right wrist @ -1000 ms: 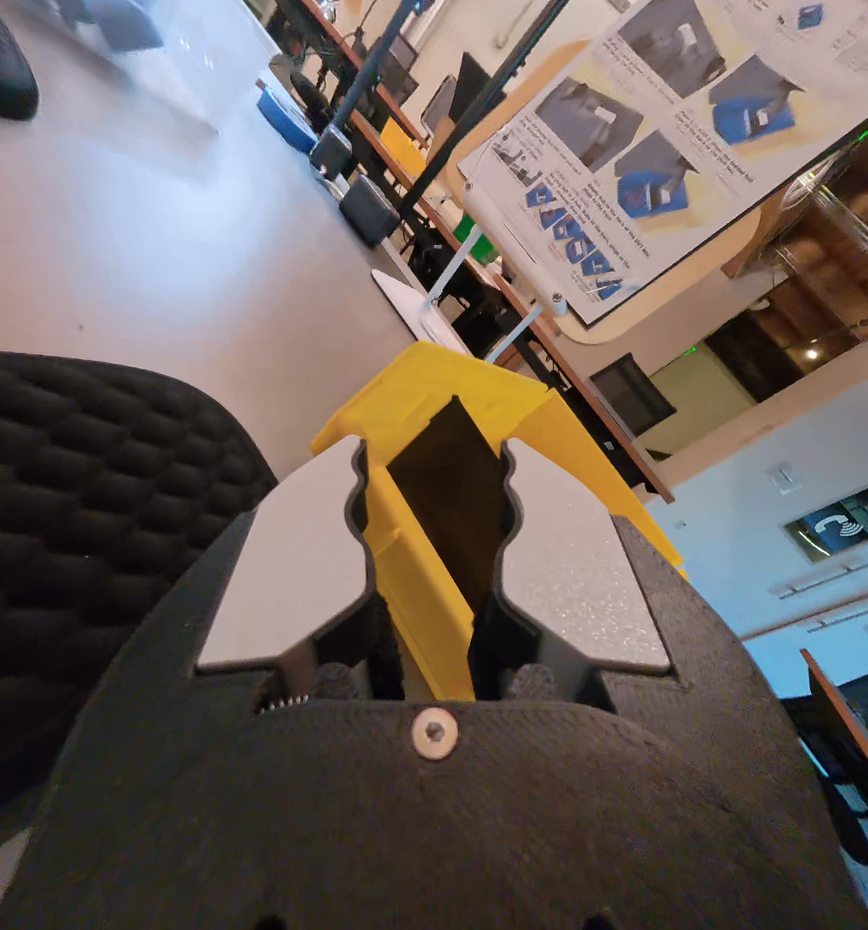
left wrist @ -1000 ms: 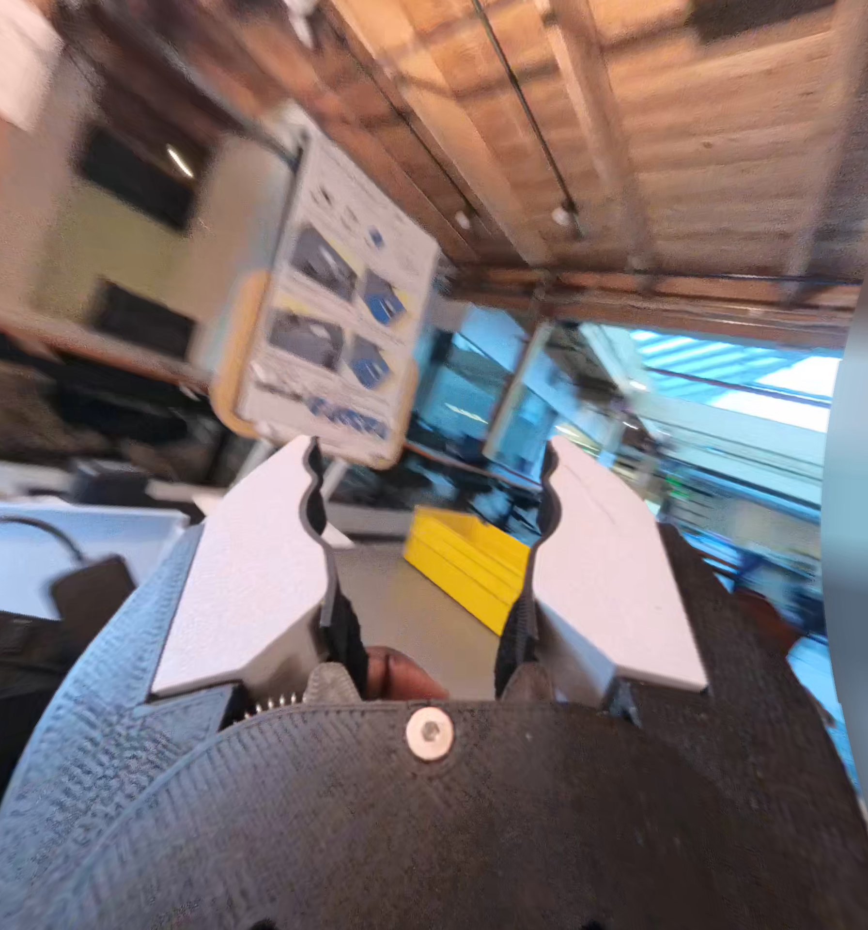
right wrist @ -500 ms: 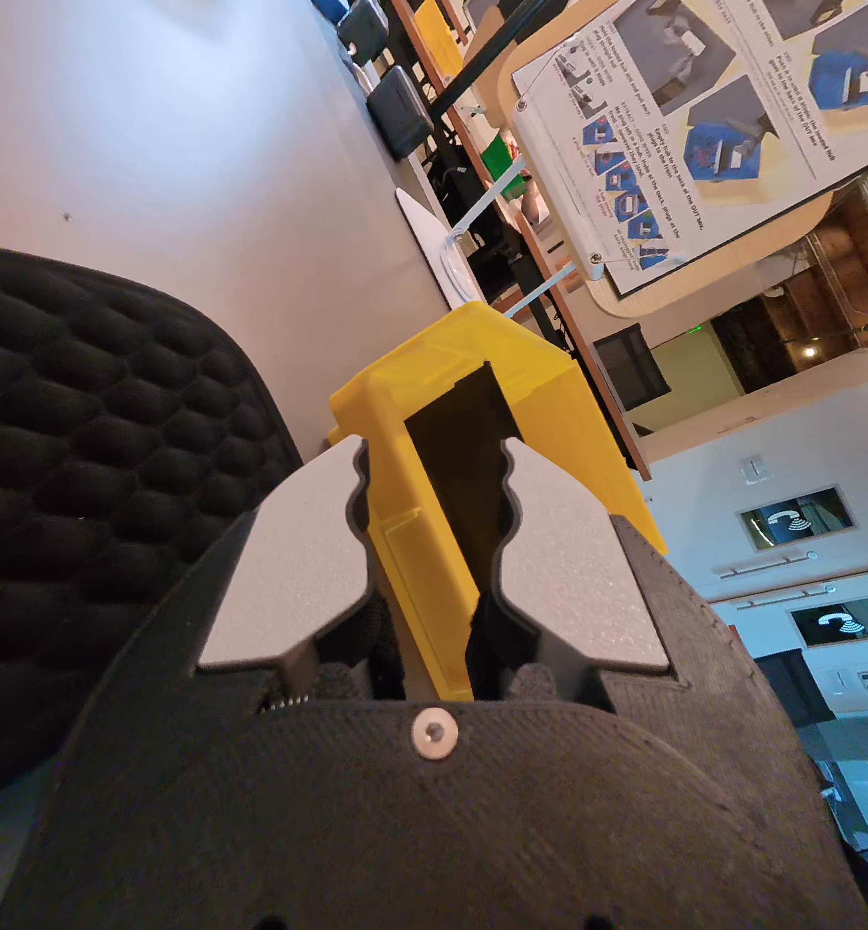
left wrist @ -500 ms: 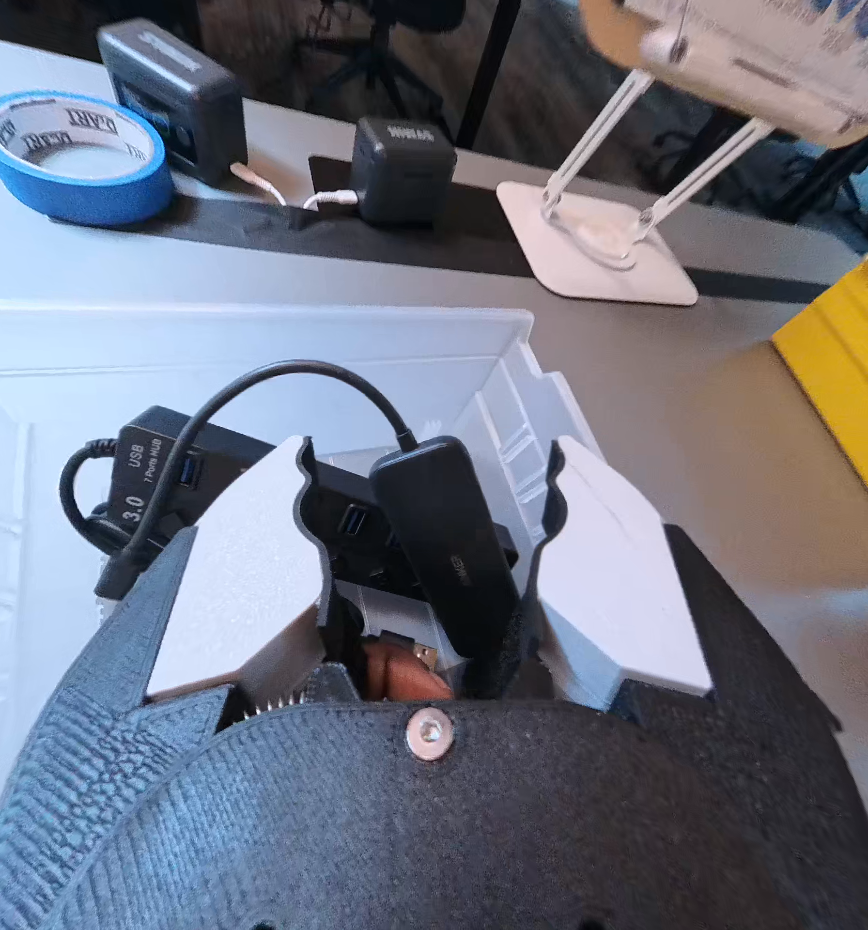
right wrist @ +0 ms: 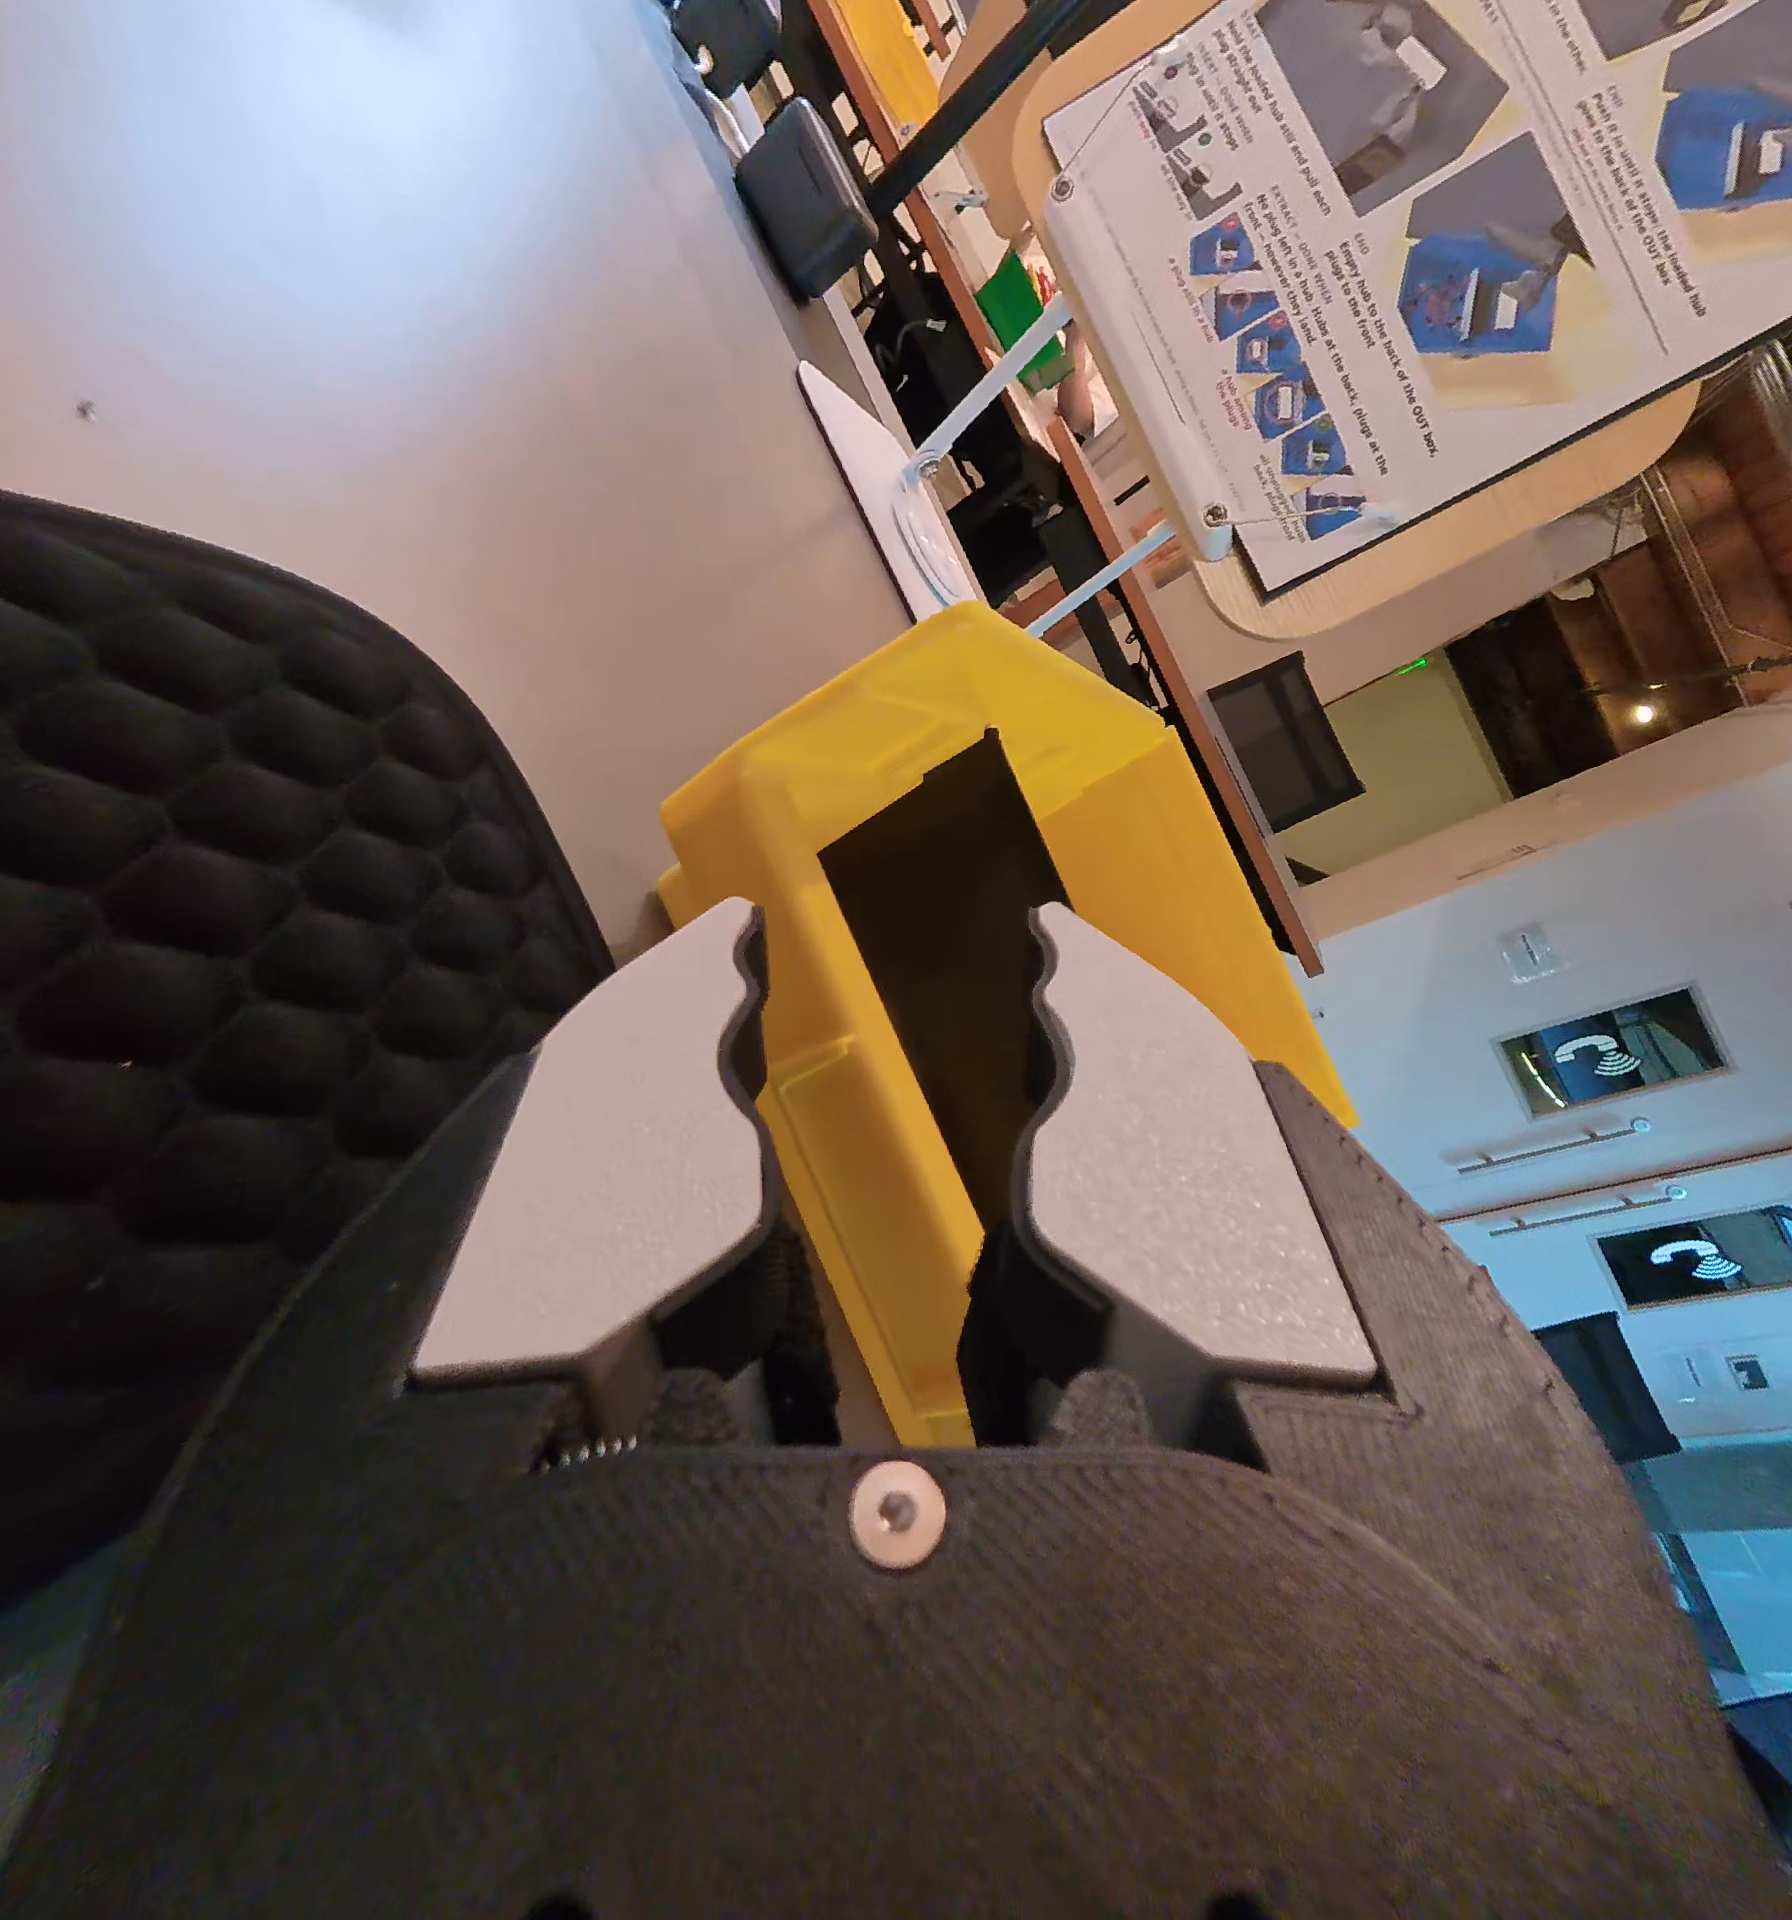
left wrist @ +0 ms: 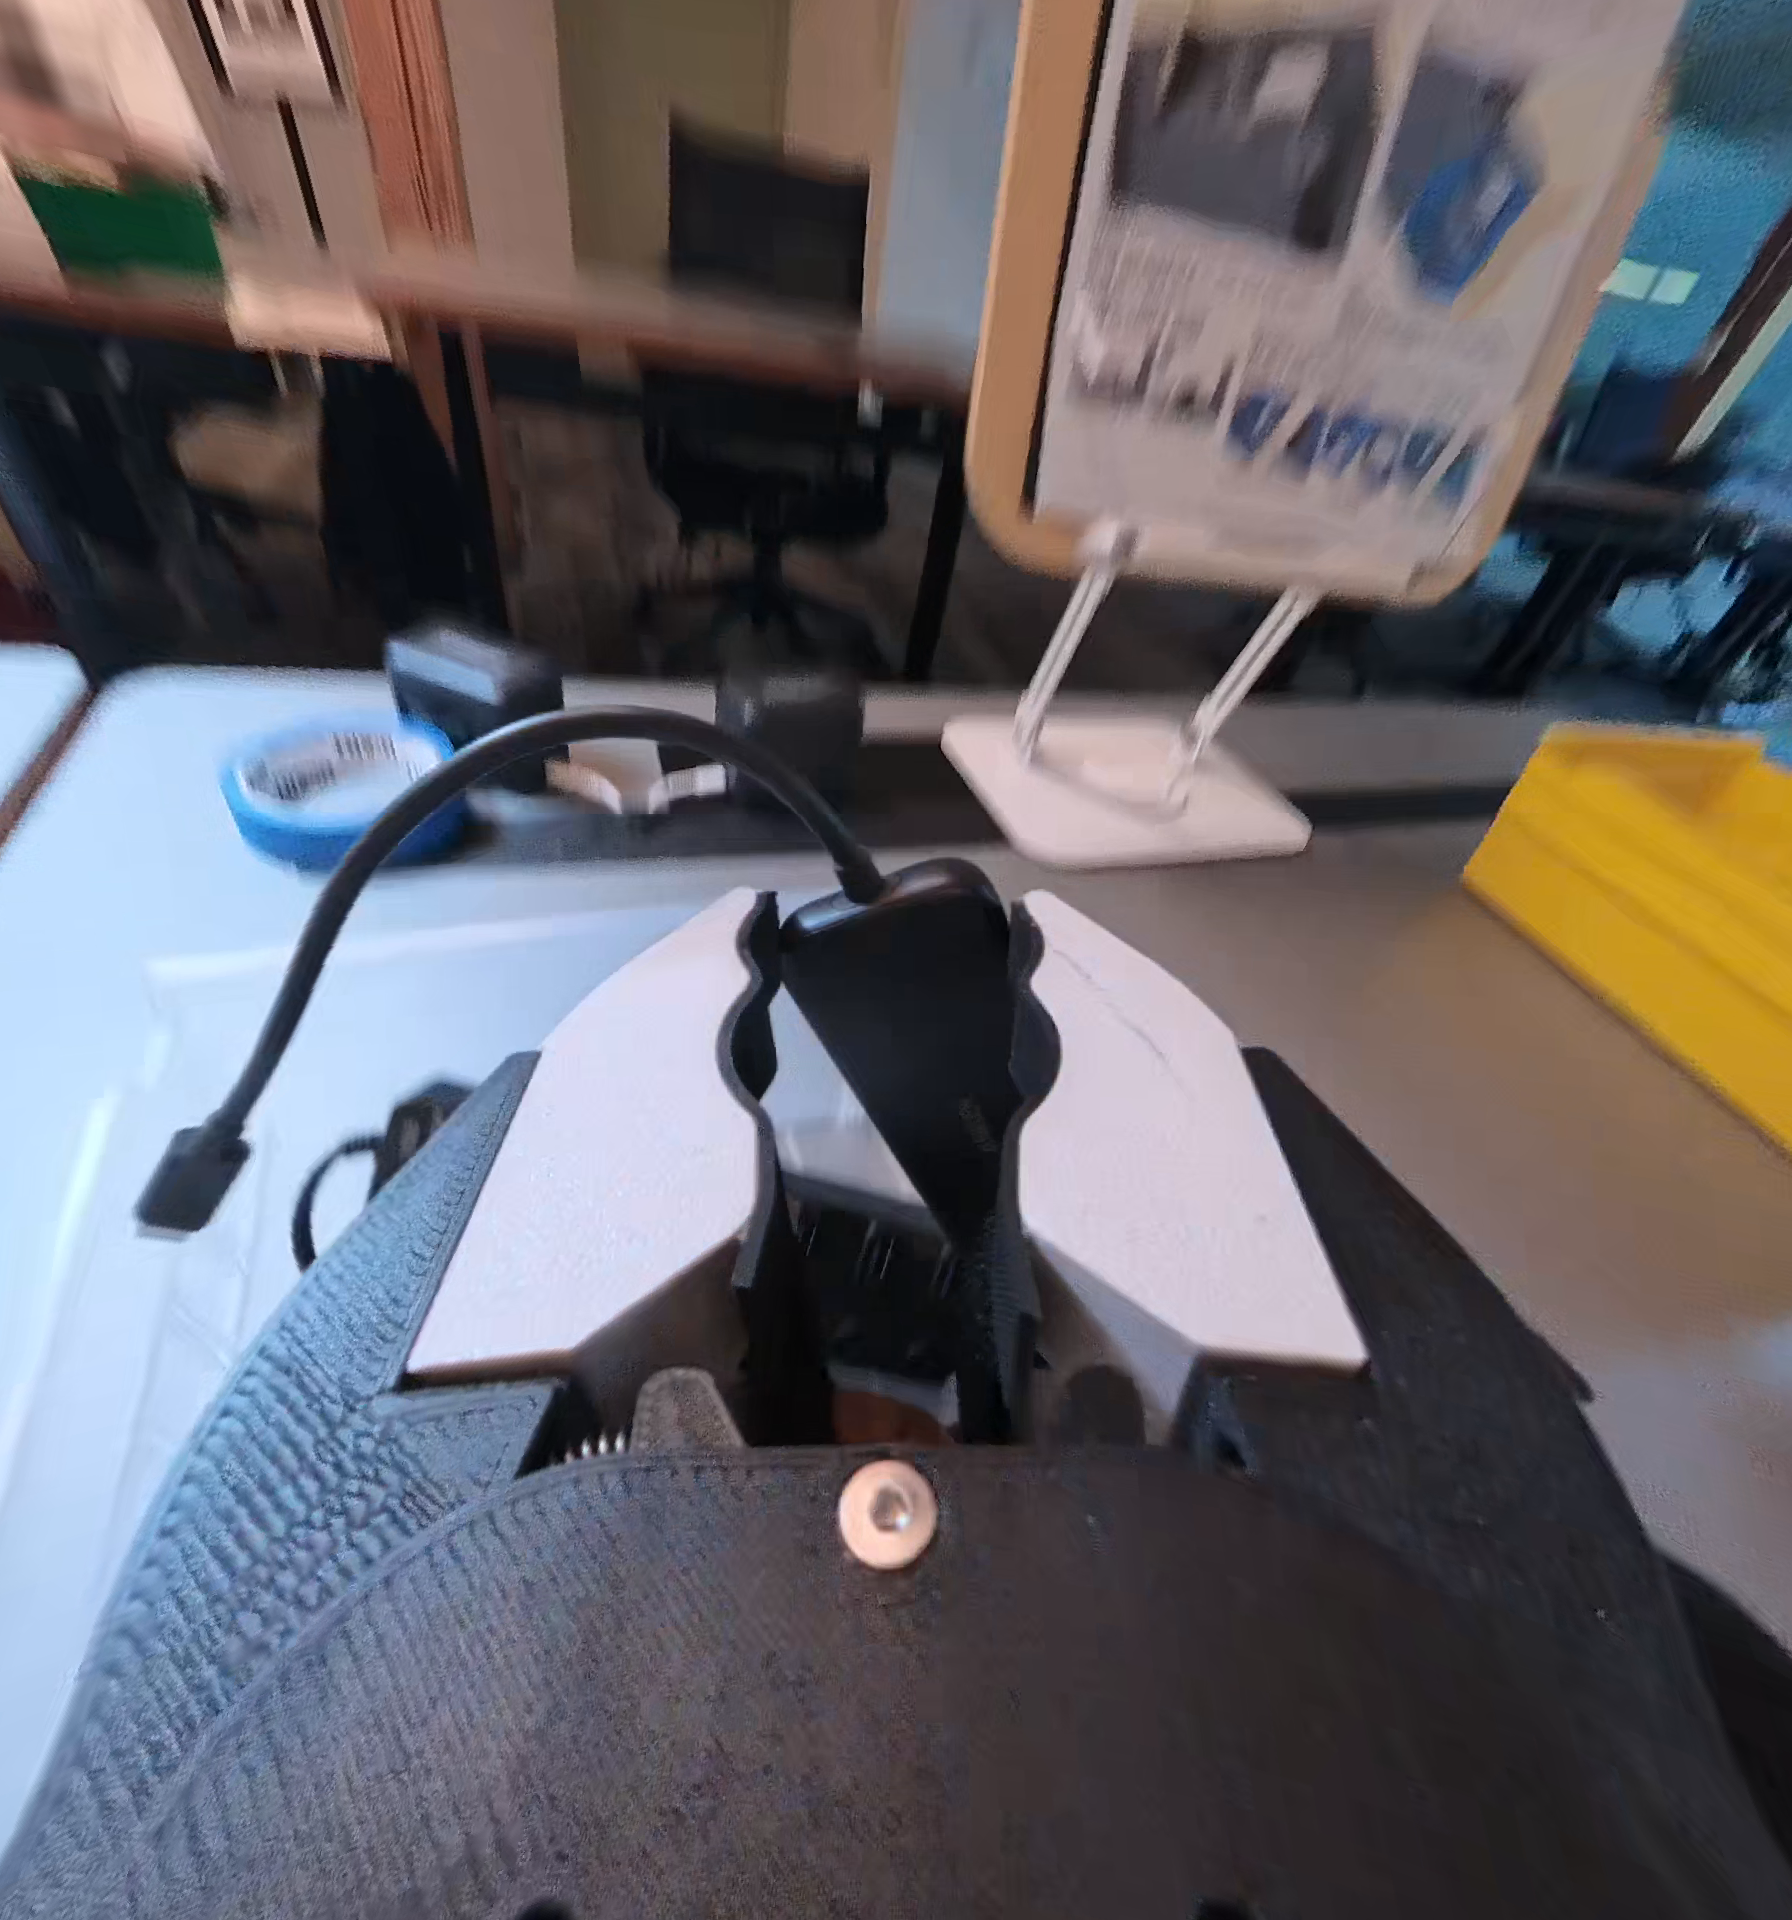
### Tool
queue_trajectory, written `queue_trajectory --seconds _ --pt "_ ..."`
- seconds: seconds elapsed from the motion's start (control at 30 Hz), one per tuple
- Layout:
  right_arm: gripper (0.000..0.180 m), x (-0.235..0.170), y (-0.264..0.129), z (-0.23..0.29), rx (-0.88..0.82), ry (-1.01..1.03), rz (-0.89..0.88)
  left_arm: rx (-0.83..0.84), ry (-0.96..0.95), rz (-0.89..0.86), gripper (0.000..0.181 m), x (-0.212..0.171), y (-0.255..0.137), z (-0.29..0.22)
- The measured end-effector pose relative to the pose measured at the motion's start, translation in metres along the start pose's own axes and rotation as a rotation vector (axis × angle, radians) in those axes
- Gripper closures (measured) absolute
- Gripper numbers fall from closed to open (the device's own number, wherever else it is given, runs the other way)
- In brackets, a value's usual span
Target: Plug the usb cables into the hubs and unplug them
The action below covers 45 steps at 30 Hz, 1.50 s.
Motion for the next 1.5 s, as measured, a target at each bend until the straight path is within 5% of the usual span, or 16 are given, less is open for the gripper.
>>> queue_trajectory --seconds 0.23,0.43,0.5,0.53,0.67,0.73,0.83,1.0,1.13,1.23,1.5 --pt "0.133 0.003 0.000 -0.002 -0.023 0.009 -0.021 -0.251 0.033 -0.575 0.138 0.054 -0.045 -0.078" --pt "0.133 0.019 -0.004 -0.005 -0.049 0.147 -0.170 -0.612 -0.122 -0.779 0.140 0.036 -0.042 -0.171" --pt "0.133 0.034 -0.005 -0.003 -0.042 0.191 -0.250 -0.664 -0.198 -0.818 0.180 0.021 -0.034 -0.198" --pt "0.132 0.045 -0.005 -0.001 -0.032 0.215 -0.300 -0.689 -0.230 -0.846 0.181 0.014 -0.029 -0.209" --pt "0.132 0.104 -0.006 0.020 0.119 0.348 -0.572 -0.796 -0.298 -0.671 0.181 -0.013 0.006 -0.247" --pt "0.125 0.119 -0.002 0.033 0.239 0.281 -0.512 -0.749 -0.208 -0.547 0.180 -0.029 0.022 -0.252" --pt "0.127 0.107 0.003 0.039 0.199 0.117 -0.397 -0.690 0.064 -0.274 0.180 -0.053 0.040 -0.254" --pt "0.136 0.082 0.002 0.030 0.259 0.383 -0.477 -0.674 0.521 0.047 0.154 -0.112 0.054 -0.261" --pt "0.140 0.075 -0.005 0.030 0.531 0.509 -0.530 -0.800 0.765 0.217 0.142 -0.139 0.053 -0.282" --pt "0.142 0.071 -0.008 0.024 0.476 0.564 -0.586 -0.823 0.895 0.298 0.141 -0.150 0.053 -0.291" --pt "0.145 0.064 -0.010 0.020 0.467 0.635 -0.631 -1.315 0.886 0.554 0.142 -0.149 0.054 -0.308"
Point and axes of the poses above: each gripper's, where its closed fingertips meet, y out along the fingers, x out of its top, z = x × y across the jaws, the point moved 10 cm from there along -y, back along the fingers, and after that the axes turned 12 degrees about -x, right-handed, at the moved point
